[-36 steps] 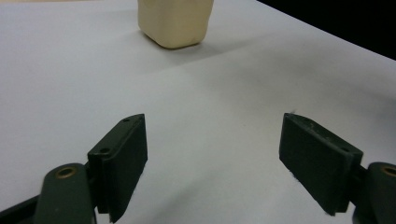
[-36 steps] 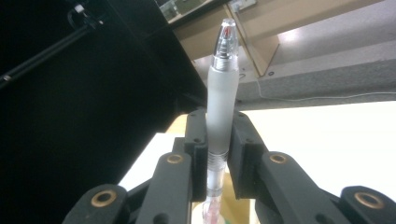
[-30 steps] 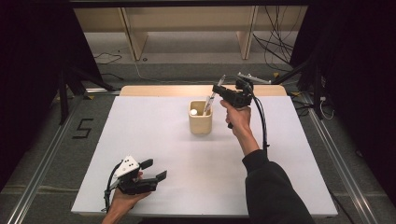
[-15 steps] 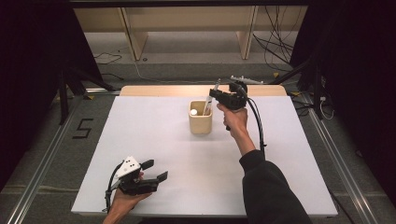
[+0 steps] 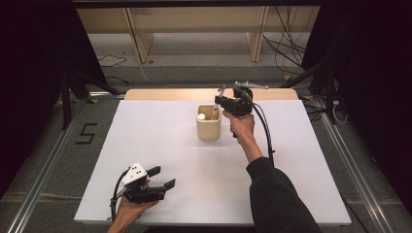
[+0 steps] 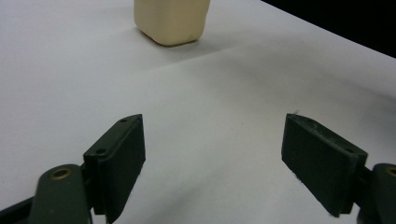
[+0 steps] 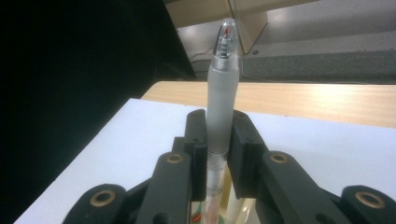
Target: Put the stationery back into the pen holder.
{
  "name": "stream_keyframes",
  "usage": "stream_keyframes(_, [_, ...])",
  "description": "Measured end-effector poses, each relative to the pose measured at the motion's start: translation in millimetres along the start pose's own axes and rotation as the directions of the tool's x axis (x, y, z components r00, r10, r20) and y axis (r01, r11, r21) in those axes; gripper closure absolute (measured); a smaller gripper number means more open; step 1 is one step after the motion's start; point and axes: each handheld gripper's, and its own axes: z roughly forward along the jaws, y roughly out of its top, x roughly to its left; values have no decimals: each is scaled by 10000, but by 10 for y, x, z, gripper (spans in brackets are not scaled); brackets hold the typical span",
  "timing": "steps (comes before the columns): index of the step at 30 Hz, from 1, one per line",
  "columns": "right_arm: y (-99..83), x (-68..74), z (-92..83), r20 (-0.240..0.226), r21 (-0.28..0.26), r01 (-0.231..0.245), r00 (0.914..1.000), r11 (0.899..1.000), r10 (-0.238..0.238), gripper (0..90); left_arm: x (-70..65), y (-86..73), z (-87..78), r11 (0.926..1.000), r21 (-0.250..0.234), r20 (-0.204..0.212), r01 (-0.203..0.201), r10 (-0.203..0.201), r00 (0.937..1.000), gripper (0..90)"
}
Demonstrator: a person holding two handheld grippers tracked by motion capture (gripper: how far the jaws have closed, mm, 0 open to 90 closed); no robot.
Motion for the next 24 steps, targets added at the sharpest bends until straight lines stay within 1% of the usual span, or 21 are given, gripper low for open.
stream_keyframes(14, [-75,-10,35,28,218,144,9999,9997,-144,794,-1,-1,1,10000,17,0,-22,22,10000,213])
stream_keyframes(22, [-99,18,64,60,399,358,9993,9986,-361,788,0,-2,0,10000,22,14,-17,17,10000,212])
stream_keyframes(23, [-99,17,63,65,420,357,9993,9985,-360,772,0,-2,0,10000,19,12,-16,16,10000,212])
stream_keyframes(24, [-97,14,60,54,429,345,9994,9985,-347,726,0,-2,1,10000,23,16,-19,19,10000,212])
